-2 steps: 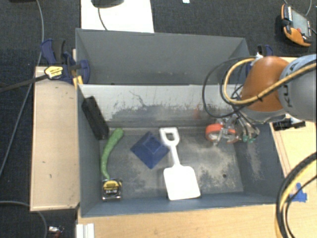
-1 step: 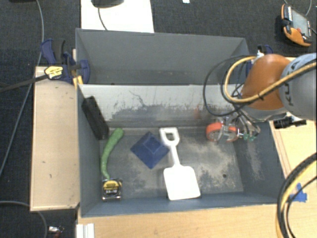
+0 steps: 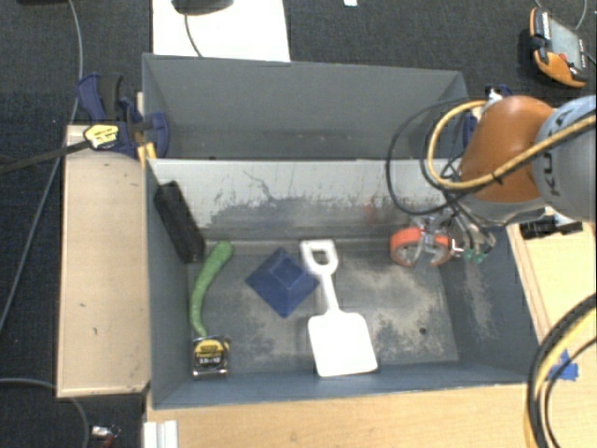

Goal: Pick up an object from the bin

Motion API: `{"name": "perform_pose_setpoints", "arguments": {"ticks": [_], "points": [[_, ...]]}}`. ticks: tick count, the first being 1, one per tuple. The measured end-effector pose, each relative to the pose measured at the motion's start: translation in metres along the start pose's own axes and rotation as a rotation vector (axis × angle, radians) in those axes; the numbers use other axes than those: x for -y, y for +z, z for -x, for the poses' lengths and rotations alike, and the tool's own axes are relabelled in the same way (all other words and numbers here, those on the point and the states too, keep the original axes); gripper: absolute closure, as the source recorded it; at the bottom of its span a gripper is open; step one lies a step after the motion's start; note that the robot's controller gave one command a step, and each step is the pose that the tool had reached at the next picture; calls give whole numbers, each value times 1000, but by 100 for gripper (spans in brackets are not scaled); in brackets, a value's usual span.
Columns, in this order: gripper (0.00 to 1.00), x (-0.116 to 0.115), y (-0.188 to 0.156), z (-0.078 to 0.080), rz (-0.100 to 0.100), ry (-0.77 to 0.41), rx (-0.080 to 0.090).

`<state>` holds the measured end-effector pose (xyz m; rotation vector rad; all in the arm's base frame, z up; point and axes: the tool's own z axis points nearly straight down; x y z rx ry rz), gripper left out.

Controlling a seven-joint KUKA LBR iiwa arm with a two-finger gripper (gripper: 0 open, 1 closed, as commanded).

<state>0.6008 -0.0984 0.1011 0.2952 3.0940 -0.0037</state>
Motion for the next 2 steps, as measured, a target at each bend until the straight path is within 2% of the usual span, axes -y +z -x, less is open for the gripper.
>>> {"name": "perform_pose_setpoints", "arguments": {"ticks": [1, 2], "points": [[100, 0, -5, 2, 0, -2, 7], [100, 0, -76, 4, 0, -4, 6]]}}
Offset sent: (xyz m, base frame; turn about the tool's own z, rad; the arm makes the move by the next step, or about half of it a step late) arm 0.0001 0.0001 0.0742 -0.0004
